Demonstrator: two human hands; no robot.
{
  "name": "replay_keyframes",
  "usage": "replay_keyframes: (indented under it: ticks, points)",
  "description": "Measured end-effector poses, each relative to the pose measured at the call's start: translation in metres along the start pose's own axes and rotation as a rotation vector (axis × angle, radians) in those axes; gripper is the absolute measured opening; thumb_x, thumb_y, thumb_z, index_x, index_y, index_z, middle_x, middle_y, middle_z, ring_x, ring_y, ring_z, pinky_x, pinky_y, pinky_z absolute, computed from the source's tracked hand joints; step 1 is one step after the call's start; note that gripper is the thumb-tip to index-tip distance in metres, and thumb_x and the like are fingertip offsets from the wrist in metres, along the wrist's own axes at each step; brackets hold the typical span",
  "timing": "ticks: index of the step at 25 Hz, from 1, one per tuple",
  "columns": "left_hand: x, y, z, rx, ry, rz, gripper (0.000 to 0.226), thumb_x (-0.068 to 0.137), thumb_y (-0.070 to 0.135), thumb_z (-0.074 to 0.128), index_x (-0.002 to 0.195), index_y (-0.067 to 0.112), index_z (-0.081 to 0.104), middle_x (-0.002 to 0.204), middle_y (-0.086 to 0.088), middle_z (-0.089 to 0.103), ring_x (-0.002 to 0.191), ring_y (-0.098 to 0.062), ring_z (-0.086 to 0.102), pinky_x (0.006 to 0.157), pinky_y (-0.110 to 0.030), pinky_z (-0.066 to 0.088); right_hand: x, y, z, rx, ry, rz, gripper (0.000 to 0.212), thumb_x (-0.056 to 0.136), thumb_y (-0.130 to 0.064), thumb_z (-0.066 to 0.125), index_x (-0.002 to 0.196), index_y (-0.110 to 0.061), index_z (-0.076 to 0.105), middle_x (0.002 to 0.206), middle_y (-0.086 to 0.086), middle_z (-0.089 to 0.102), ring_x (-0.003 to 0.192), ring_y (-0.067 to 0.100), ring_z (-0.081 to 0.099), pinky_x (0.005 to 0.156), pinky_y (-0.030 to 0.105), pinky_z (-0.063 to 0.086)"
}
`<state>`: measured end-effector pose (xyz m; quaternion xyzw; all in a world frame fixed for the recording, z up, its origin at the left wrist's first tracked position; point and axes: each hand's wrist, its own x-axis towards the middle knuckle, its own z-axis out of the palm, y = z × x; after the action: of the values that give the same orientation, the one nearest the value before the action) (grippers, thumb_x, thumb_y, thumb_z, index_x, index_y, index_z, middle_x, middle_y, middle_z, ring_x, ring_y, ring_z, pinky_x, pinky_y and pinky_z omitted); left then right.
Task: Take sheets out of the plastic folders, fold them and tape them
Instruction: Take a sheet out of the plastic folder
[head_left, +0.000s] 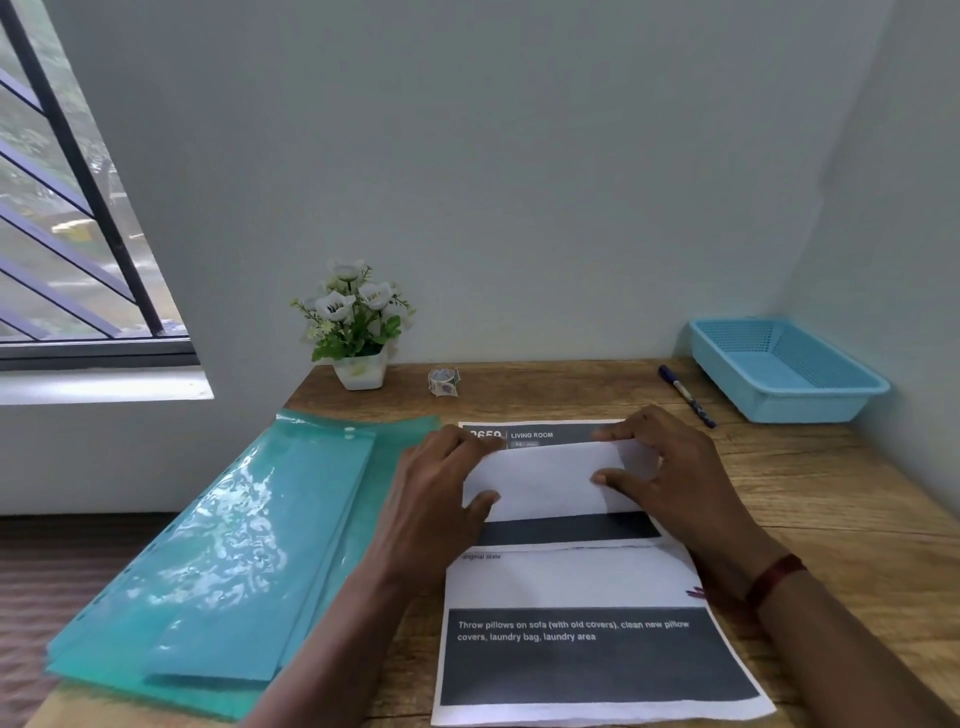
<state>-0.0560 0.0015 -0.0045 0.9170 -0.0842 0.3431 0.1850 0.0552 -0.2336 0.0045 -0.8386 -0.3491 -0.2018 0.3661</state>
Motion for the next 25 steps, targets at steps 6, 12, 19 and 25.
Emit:
replay_keyframes:
  ticks: [6, 12, 19, 25]
  points:
    - [-0.001, 0.001, -0.005, -0.052, -0.012, 0.043, 0.035, 0.070, 0.006, 0.083, 0.101, 0.018, 0.072, 0.089, 0.006, 0.072, 0.078, -0.009, 0.065, 0.072, -0.028, 0.053, -0.003, 0.001, -0.012, 0.176, 0.060, -0.067, 0.021, 0.066, -0.006, 0.087, 0.081, -0.017, 0.076, 0.081, -0.009, 0.070, 0.078, 0.004, 0.064, 0.071, 0.014, 0.048]
    - [-0.003, -0.002, 0.001, 0.017, -0.210, 0.001, 0.037, 0.076, 0.004, 0.069, 0.108, 0.020, 0.071, 0.102, 0.007, 0.068, 0.089, -0.012, 0.064, 0.073, -0.033, 0.056, -0.004, 0.008, -0.005, 0.113, -0.094, -0.130, 0.023, 0.065, -0.006, 0.082, 0.071, -0.026, 0.072, 0.076, -0.016, 0.068, 0.073, 0.003, 0.065, 0.067, 0.027, 0.052]
    - [-0.008, 0.007, 0.005, 0.094, -0.568, -0.093, 0.061, 0.093, 0.042, 0.041, 0.150, 0.023, 0.036, 0.159, 0.000, 0.028, 0.144, -0.013, 0.030, 0.118, -0.030, 0.026, -0.012, 0.003, 0.001, -0.096, -0.522, 0.034, 0.030, 0.074, -0.051, 0.066, 0.099, -0.040, 0.052, 0.134, -0.020, 0.055, 0.122, 0.008, 0.052, 0.099, 0.034, 0.044]
    - [-0.011, 0.023, 0.013, 0.279, -0.634, -0.053, 0.060, 0.102, 0.045, 0.024, 0.156, 0.021, 0.013, 0.164, -0.002, 0.007, 0.150, -0.018, 0.007, 0.121, -0.033, 0.007, -0.023, -0.019, 0.023, -0.370, -0.760, 0.005, 0.075, 0.091, -0.068, 0.010, 0.154, -0.031, -0.005, 0.159, -0.014, -0.015, 0.146, 0.006, -0.014, 0.120, 0.031, -0.006]
